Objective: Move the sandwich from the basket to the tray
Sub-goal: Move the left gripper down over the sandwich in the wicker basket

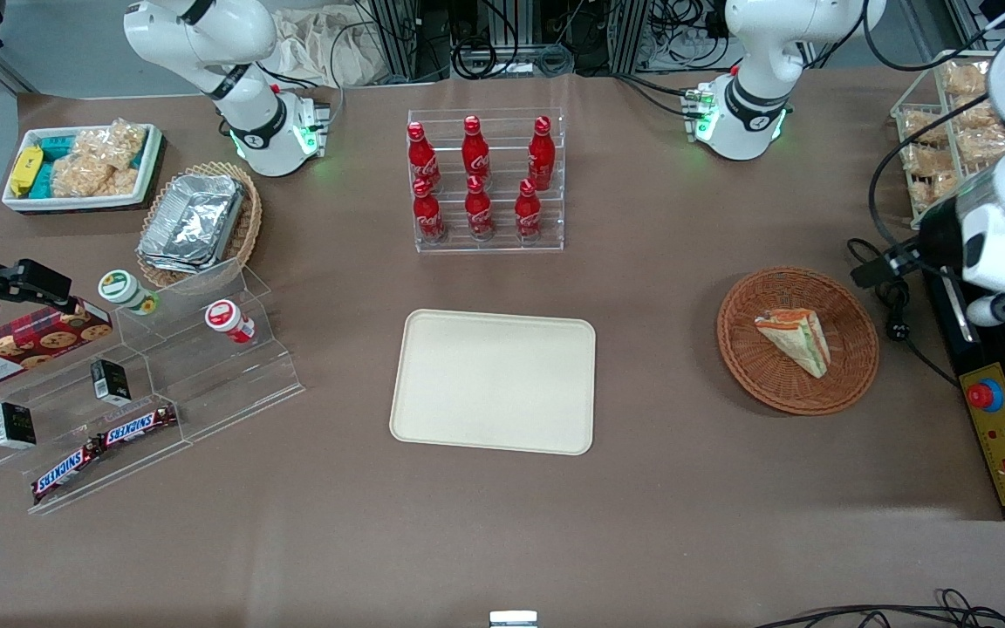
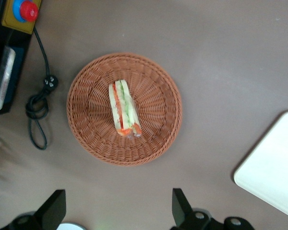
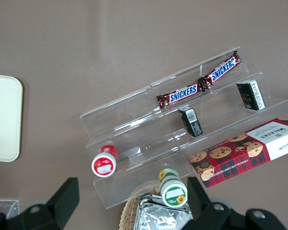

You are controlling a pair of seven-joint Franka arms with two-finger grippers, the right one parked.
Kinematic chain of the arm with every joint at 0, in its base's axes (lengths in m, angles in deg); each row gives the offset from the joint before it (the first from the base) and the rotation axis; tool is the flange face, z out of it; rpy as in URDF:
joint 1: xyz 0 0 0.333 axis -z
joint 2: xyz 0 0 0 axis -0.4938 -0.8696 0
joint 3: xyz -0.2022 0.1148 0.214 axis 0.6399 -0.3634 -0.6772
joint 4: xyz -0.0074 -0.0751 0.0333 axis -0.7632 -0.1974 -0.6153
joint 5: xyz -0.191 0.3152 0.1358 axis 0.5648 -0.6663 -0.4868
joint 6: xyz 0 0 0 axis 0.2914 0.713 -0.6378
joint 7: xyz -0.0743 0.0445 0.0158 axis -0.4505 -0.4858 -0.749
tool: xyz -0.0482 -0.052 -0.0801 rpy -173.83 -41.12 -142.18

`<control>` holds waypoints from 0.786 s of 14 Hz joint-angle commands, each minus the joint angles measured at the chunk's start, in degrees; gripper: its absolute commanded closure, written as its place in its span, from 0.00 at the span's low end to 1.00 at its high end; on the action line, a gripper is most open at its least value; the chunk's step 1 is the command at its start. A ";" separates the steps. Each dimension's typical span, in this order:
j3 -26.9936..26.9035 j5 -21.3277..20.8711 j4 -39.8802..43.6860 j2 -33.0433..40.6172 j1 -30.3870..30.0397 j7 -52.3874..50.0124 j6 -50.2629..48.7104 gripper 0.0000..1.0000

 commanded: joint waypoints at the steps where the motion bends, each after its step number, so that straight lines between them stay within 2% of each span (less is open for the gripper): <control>1: 0.18 0.23 -13.24 4.01 -1.15 -3.71 9.89 0.01; 5: 0.27 0.05 -23.88 1.12 -2.90 -11.37 25.09 0.02; 11: 0.27 0.05 -24.69 -8.55 -4.22 -13.30 32.14 0.02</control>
